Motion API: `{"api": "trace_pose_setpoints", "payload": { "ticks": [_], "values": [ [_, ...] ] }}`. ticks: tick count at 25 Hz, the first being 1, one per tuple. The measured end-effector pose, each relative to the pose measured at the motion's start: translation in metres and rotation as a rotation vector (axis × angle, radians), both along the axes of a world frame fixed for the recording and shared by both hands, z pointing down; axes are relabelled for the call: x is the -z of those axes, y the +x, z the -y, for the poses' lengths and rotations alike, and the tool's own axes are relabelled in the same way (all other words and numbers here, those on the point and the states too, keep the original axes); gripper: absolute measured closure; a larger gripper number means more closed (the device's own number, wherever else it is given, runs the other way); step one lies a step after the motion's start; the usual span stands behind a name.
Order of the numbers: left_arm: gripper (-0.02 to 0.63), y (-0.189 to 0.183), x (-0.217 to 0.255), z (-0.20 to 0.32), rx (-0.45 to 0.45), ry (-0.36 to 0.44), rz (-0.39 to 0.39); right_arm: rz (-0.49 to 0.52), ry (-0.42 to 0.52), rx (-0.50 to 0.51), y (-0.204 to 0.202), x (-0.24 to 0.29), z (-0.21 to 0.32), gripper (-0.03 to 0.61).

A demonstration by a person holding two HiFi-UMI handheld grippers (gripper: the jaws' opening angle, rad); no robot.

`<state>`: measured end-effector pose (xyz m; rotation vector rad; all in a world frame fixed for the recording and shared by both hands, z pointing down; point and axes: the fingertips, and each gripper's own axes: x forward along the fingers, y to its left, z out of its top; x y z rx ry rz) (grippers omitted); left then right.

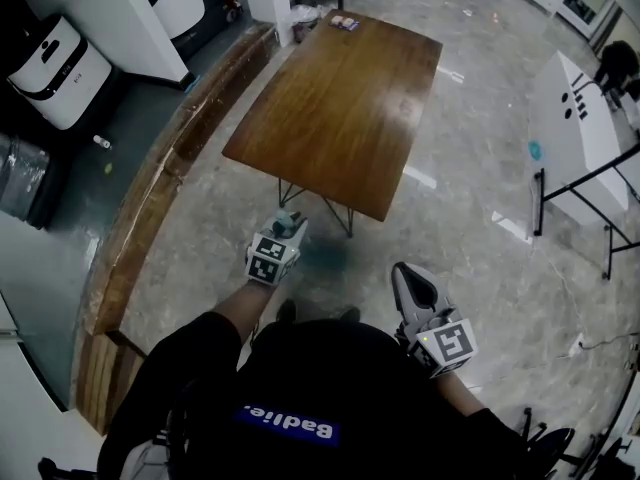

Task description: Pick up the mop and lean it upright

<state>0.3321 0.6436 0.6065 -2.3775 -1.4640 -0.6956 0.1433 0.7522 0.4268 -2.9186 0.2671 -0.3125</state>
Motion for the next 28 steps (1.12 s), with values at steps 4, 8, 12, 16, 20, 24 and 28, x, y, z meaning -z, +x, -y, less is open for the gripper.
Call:
{"api": "trace_pose_setpoints", "payload": {
  "ticks": [4, 8, 12, 16, 20, 24, 28],
  "values": [
    [0.523, -0.002, 0.026, 0.014, 0.042, -0.016, -0.03, -0.018, 0.029, 0.07, 0.013, -0.003, 0.011, 0.568],
    [0.523, -0.001, 0.067, 0.022, 0.076, -0.07, -0.077, -0.036, 0.052, 0.129, 0.026, -0.006, 0.019, 0.568],
    [0.523, 0.002, 0.103, 0.033, 0.095, -0.136, -0.113, -0.052, 0.049, 0.16, 0.039, 0.0, 0.029, 0.569],
    [0.523, 0.001, 0.128, 0.047, 0.094, -0.184, -0.12, -0.063, 0.038, 0.173, 0.049, 0.006, 0.043, 0.569],
    [0.525, -0.004, 0.144, 0.064, 0.086, -0.227, -0.117, -0.057, 0.034, 0.18, 0.057, 0.011, 0.066, 0.569],
    [0.525, -0.013, 0.158, 0.078, 0.063, -0.267, -0.12, -0.058, 0.021, 0.188, 0.064, 0.011, 0.082, 0.569],
    [0.525, -0.016, 0.171, 0.092, 0.049, -0.294, -0.124, -0.056, 0.007, 0.206, 0.073, 0.011, 0.1, 0.569]
  ]
}}
